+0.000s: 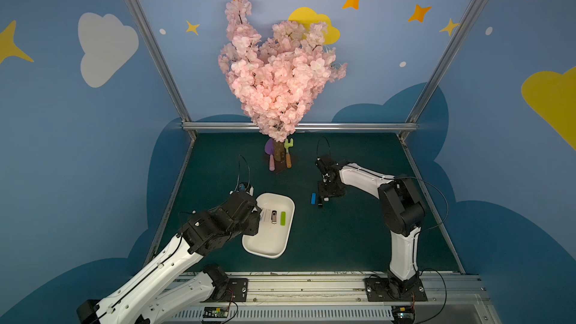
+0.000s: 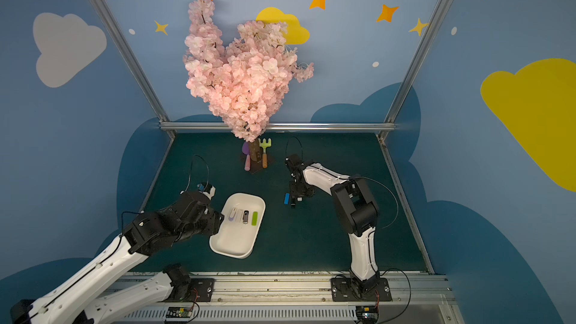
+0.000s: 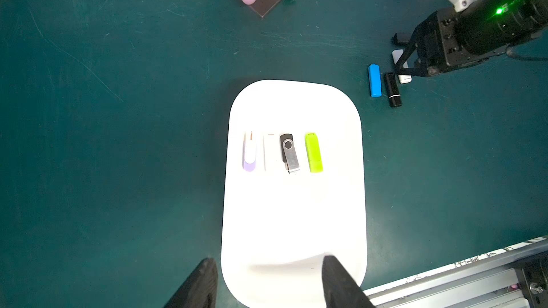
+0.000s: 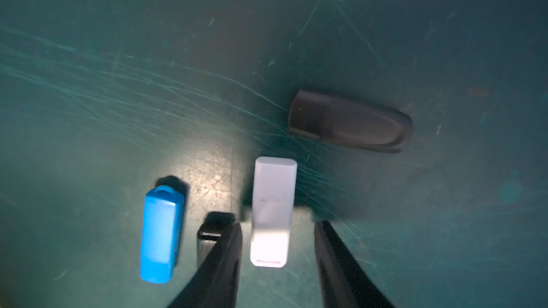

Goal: Put the usb flash drive into the storage box
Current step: Pick up the USB flash from the center of the board.

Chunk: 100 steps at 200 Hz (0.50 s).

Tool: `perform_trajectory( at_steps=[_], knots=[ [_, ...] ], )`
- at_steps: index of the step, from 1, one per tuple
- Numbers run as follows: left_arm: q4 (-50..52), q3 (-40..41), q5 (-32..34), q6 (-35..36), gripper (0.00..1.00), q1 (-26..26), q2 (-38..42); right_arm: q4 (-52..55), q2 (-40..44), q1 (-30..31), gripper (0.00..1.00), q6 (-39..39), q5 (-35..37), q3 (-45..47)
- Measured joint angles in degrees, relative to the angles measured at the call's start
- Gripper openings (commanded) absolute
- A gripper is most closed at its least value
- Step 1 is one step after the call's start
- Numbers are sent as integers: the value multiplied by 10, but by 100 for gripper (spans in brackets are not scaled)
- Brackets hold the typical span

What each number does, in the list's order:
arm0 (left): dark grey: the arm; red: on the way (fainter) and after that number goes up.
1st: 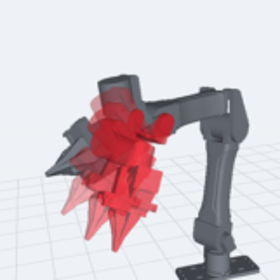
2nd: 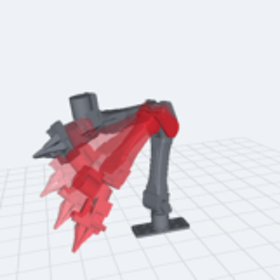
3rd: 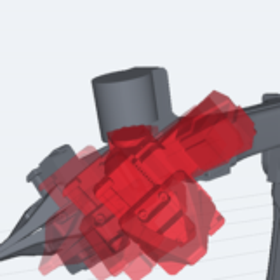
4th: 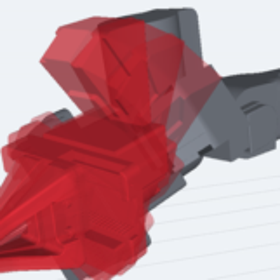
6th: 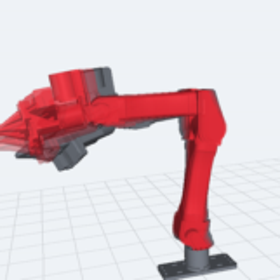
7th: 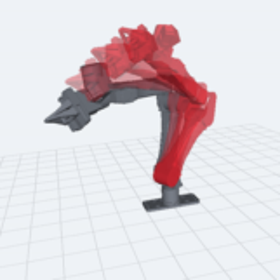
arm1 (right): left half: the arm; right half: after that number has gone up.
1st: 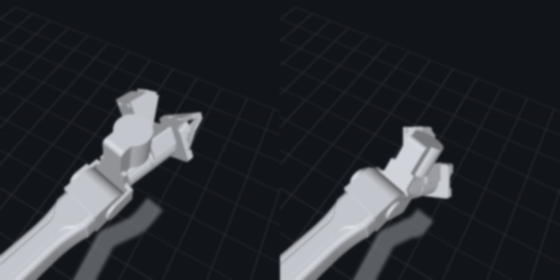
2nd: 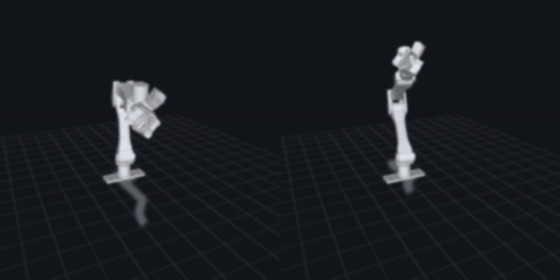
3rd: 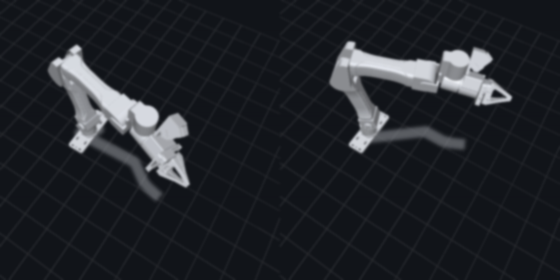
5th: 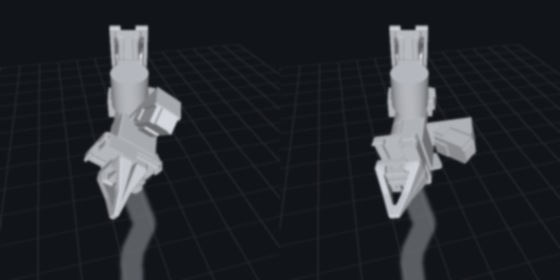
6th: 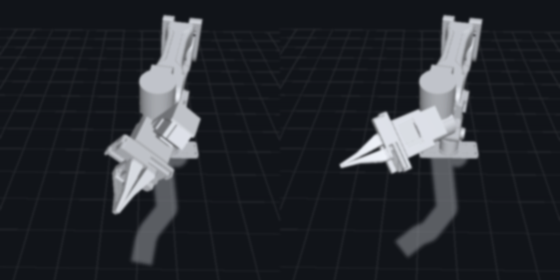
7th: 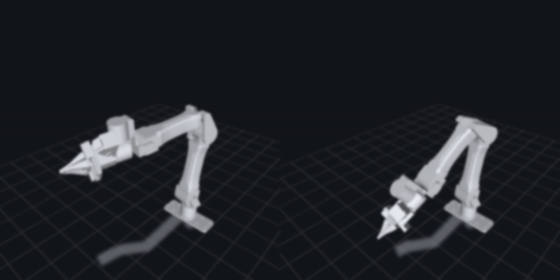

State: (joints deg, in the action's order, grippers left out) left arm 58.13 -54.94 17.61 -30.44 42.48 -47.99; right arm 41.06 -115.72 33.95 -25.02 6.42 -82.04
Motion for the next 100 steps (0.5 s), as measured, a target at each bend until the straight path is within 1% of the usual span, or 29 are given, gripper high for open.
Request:
perform_trajectory(
  at_steps=[32, 76, 90, 100],
  knots=[
    [-1, 0, 0, 0, 60, 0, 0, 3, -10, -3, 42, 0, -3, -5],
    [-1, 0, 0, 0, 60, 0, -2, 13, -19, -4, 37, -2, -6, -19],
    [-1, 0, 0, 0, 60, 0, -4, 15, -21, -4, 35, -2, -7, -22],
    [-1, 0, 0, 0, 60, 0, -5, 16, -22, -4, 31, -2, -7, -22]
  ],
)
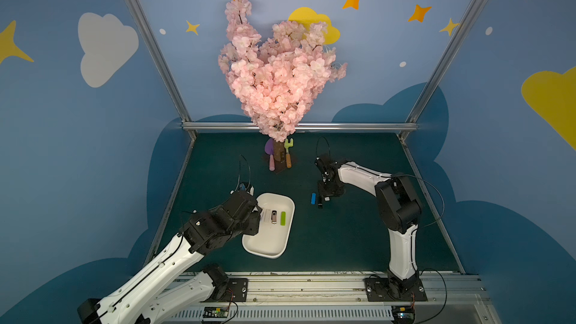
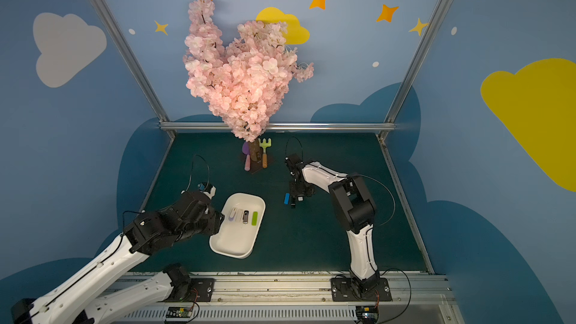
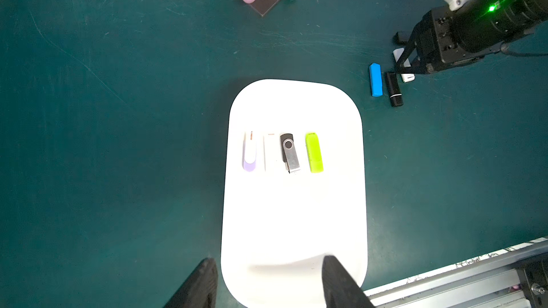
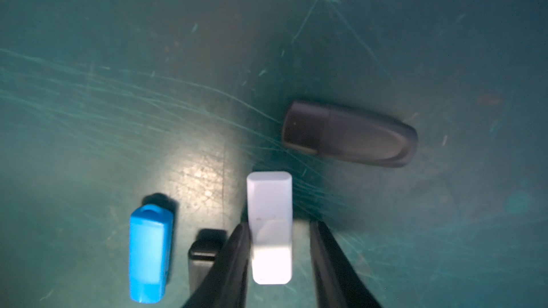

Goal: Put the usb flash drive into the storage box
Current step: Pick up the USB flash from the center of the board, then place the USB flash in the storage box.

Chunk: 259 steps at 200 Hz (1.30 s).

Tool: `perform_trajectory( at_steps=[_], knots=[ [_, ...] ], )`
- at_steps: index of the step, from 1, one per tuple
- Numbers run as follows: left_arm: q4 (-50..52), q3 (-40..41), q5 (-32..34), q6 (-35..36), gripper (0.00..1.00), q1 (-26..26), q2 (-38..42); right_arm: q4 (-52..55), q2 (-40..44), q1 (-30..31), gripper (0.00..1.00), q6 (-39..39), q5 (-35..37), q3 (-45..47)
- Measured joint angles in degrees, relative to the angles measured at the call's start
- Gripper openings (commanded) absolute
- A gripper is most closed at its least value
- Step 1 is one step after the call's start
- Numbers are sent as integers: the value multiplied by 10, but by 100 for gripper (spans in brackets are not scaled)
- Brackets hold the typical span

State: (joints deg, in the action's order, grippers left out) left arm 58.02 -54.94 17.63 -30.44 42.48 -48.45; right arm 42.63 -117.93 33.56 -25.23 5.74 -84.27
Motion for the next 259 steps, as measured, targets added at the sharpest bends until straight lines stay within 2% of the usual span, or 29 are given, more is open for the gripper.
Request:
perform_trajectory(
  at_steps=[30, 86, 107, 134, 165, 191, 221, 259],
  knots=[
    [0, 0, 0, 0, 60, 0, -3, 1, -1, -1, 25, 0, -2, -1],
    [0, 0, 9, 0, 60, -2, -3, -7, 13, 8, 23, -4, -2, 14],
    [0, 0, 16, -3, 61, -8, 3, -7, 52, 24, 22, -7, -3, 41],
    [1, 0, 27, -9, 61, -12, 14, -9, 146, 50, 21, -27, -10, 73],
    [3, 0, 42, -17, 61, -20, 23, -34, 264, 112, 20, -82, -28, 112],
    [7, 0, 54, -22, 62, -26, 36, -77, 306, 179, 19, -151, -42, 133],
    [9, 0, 63, -25, 62, -37, 56, -115, 286, 259, 22, -224, -32, 127],
    [12, 0, 69, -29, 62, -41, 72, -156, 190, 350, 21, -306, -17, 67]
  ],
)
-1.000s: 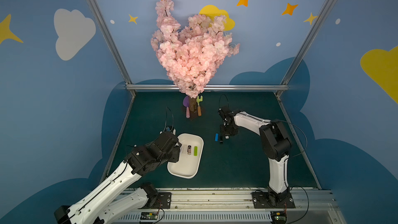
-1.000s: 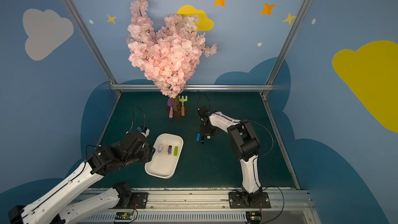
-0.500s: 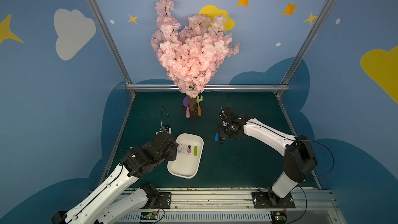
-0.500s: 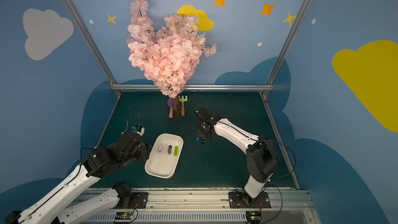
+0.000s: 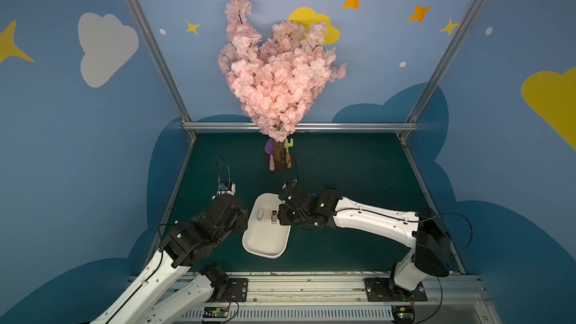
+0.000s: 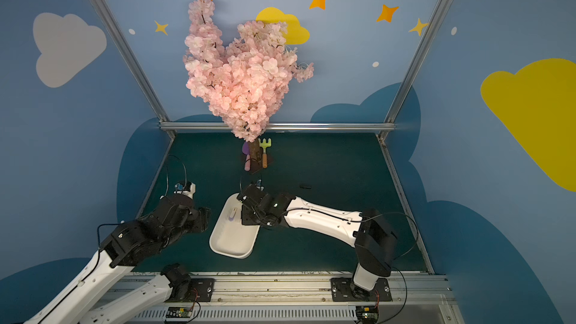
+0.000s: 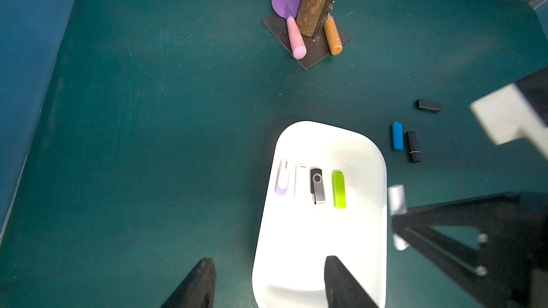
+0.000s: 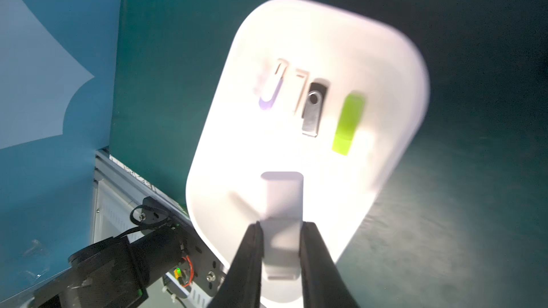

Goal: Put the usb flash drive into the storage box
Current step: Place the USB flash in the storage box.

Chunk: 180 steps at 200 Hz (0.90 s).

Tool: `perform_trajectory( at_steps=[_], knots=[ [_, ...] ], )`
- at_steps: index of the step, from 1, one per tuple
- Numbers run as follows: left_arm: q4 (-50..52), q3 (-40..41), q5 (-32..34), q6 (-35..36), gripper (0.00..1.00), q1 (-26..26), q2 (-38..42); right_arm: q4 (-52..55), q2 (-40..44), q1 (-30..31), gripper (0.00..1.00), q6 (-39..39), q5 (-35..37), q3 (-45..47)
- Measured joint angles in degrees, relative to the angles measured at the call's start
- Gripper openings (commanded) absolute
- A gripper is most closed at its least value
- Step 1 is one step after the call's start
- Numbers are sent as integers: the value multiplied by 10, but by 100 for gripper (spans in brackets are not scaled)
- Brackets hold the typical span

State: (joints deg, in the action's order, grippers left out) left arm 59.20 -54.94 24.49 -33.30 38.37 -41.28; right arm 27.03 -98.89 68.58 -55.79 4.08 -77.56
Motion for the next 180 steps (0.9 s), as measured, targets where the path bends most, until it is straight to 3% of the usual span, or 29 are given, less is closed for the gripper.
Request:
perform_trajectory(
  at_steps=[58, 180],
  knots=[
    [2, 0, 8, -2, 63, -1, 2, -16, -139, 46, 21, -63, 9, -91],
    [2, 2, 7, -1, 64, -9, -1, -35, -240, 46, 22, -133, -8, -131]
  ],
)
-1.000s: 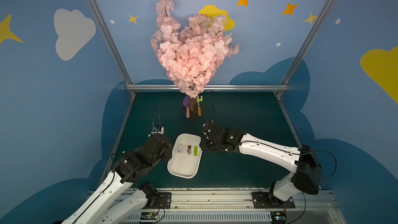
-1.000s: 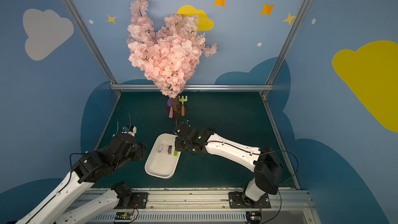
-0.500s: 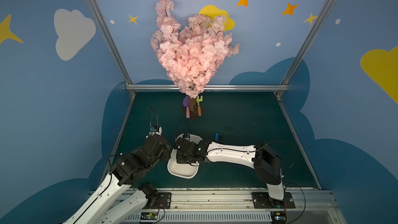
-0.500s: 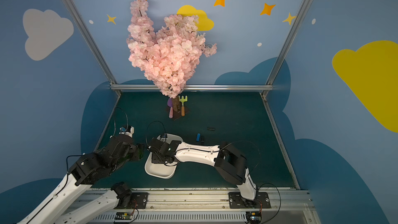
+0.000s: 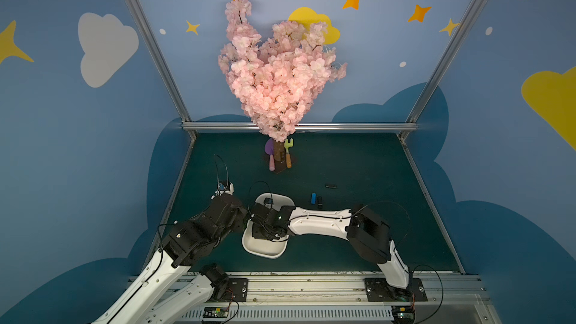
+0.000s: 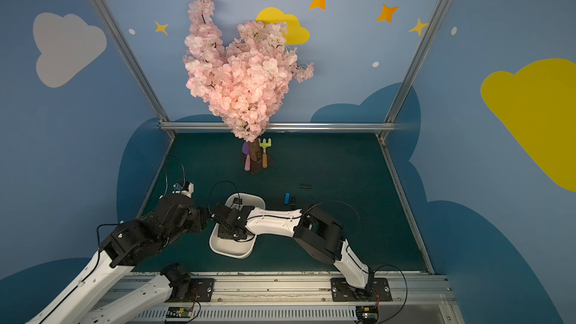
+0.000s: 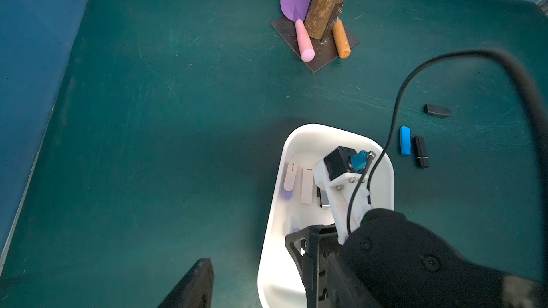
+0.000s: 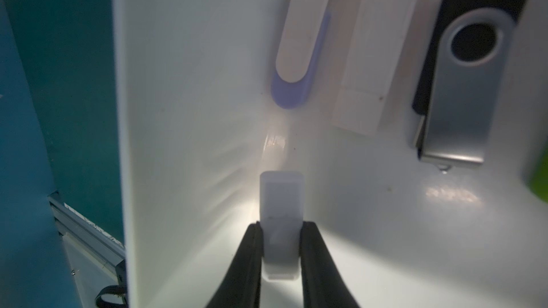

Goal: Put the usb flash drive into the storage box
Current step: Place the USB flash in the storage box.

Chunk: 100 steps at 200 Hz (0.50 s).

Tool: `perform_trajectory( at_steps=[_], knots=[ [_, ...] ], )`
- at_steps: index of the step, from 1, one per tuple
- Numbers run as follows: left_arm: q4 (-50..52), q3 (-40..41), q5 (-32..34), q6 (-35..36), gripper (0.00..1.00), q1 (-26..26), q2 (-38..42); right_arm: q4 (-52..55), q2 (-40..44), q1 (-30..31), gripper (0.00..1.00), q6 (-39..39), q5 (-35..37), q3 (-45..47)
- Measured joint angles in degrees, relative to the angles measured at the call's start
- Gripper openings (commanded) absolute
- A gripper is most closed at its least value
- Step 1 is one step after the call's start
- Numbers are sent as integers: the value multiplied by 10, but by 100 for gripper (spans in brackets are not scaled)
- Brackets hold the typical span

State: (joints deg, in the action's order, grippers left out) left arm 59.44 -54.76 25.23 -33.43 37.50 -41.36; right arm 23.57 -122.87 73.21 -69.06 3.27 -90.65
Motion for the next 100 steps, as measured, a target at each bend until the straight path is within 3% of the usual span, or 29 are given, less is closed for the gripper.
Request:
perform_trajectory(
  at_steps=[15, 54, 100],
  knots=[
    [0, 2, -2, 0, 64, 0, -1, -3, -5, 0, 23, -5, -3, 0],
    [0, 2, -1, 0, 64, 0, -7, -8, -11, -3, 35, -12, -17, -1],
    [0, 2, 1, 0, 65, -2, -7, -22, -13, -7, 35, -12, -37, -1]
  ],
)
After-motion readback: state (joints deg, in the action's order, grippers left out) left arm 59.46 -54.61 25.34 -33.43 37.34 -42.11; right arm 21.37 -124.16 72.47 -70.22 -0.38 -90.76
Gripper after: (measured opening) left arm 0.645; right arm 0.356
